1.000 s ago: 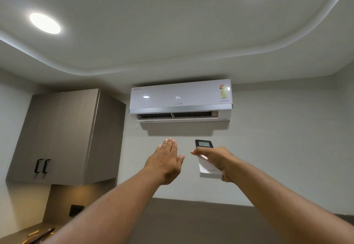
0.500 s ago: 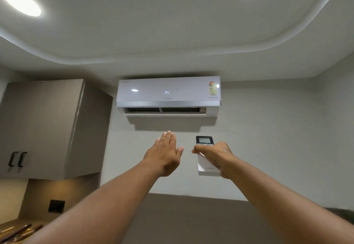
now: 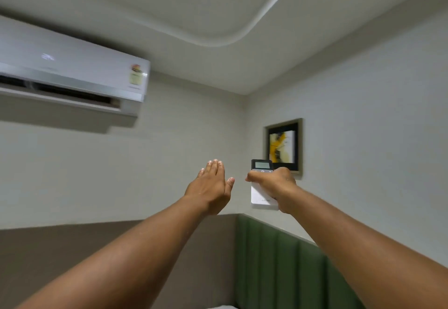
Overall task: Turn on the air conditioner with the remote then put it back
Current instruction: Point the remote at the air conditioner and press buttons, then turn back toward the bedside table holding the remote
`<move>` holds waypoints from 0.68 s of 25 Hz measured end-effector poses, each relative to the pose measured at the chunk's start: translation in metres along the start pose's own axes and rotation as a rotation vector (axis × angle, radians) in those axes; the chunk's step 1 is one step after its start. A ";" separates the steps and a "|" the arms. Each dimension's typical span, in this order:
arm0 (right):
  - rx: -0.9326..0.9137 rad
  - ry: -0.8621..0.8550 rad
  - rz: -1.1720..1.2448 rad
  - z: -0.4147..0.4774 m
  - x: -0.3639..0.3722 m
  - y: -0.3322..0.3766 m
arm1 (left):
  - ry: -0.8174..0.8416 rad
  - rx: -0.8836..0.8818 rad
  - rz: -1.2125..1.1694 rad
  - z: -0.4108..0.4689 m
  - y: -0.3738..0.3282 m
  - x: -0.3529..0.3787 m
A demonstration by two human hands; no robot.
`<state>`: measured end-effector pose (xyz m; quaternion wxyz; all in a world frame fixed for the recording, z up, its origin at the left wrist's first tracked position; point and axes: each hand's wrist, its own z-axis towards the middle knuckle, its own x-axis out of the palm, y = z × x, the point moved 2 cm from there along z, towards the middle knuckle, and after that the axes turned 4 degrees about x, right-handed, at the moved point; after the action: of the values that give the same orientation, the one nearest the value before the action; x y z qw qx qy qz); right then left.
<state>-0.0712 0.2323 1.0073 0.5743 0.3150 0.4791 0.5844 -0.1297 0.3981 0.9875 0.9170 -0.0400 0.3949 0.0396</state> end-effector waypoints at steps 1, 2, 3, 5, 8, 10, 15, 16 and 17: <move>0.020 -0.067 -0.035 0.005 -0.036 -0.010 | 0.007 0.048 -0.049 0.013 -0.033 0.017; 0.040 -0.131 -0.061 0.007 -0.069 -0.018 | 0.011 0.094 -0.089 0.025 -0.063 0.030; 0.062 -0.188 -0.079 0.008 -0.104 -0.025 | 0.011 0.137 -0.123 0.036 -0.095 0.043; 0.099 -0.275 -0.092 0.003 -0.162 -0.034 | 0.012 0.219 -0.195 0.053 -0.151 0.058; 0.127 -0.445 -0.119 -0.018 -0.247 -0.040 | 0.030 0.365 -0.313 0.069 -0.244 0.072; 0.148 -0.561 -0.156 -0.039 -0.297 -0.042 | 0.036 0.456 -0.382 0.071 -0.301 0.074; 0.181 -0.784 -0.205 -0.095 -0.390 -0.028 | 0.001 0.646 -0.535 0.065 -0.411 0.055; 0.184 -0.827 -0.212 -0.105 -0.403 -0.024 | -0.006 0.681 -0.557 0.062 -0.429 0.050; 0.186 -0.861 -0.223 -0.114 -0.414 -0.021 | -0.011 0.710 -0.575 0.060 -0.444 0.047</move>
<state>-0.1093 -0.1958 1.0238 0.7498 0.5262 0.2779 0.2893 -0.0083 -0.0347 1.0128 0.8498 0.1688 0.3519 -0.3543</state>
